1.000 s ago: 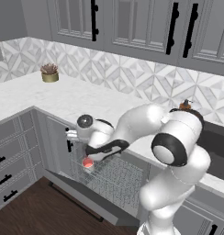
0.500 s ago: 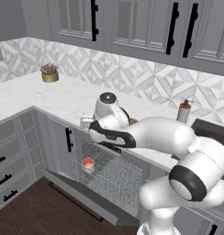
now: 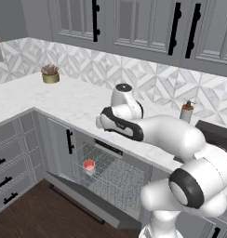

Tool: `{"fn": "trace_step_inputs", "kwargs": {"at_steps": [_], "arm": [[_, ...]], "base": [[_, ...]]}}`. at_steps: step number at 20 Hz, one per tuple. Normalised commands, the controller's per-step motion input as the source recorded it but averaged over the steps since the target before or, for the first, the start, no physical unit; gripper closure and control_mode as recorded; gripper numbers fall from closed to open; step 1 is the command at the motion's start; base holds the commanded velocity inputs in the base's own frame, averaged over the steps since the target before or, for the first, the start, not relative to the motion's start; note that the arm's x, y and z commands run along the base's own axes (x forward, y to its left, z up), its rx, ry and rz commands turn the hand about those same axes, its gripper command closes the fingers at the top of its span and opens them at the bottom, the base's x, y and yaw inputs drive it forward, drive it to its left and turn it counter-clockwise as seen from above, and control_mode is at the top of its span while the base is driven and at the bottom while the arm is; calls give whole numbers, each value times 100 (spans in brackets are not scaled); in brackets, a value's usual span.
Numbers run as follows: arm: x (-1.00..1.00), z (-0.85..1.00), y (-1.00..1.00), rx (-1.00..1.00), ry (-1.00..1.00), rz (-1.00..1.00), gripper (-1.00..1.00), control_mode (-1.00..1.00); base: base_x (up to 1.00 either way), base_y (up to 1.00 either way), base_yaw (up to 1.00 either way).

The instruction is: Pick up the cup and bowl from the counter, place them in the dishwasher, and close the dishwasher door.

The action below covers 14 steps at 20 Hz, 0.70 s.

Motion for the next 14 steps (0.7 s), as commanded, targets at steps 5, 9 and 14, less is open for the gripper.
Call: {"fn": "trace_step_inputs", "kwargs": {"at_steps": [5, 9, 14], "arm": [[17, -4, -24, -14, 18, 10, -100, -100], [40, -11, -5, -12, 18, 4, -100, -100], [39, -19, -31, -7, 10, 4, -100, -100]], "base": [[0, 0, 0], [0, 0, 0], [0, 0, 0]]}}
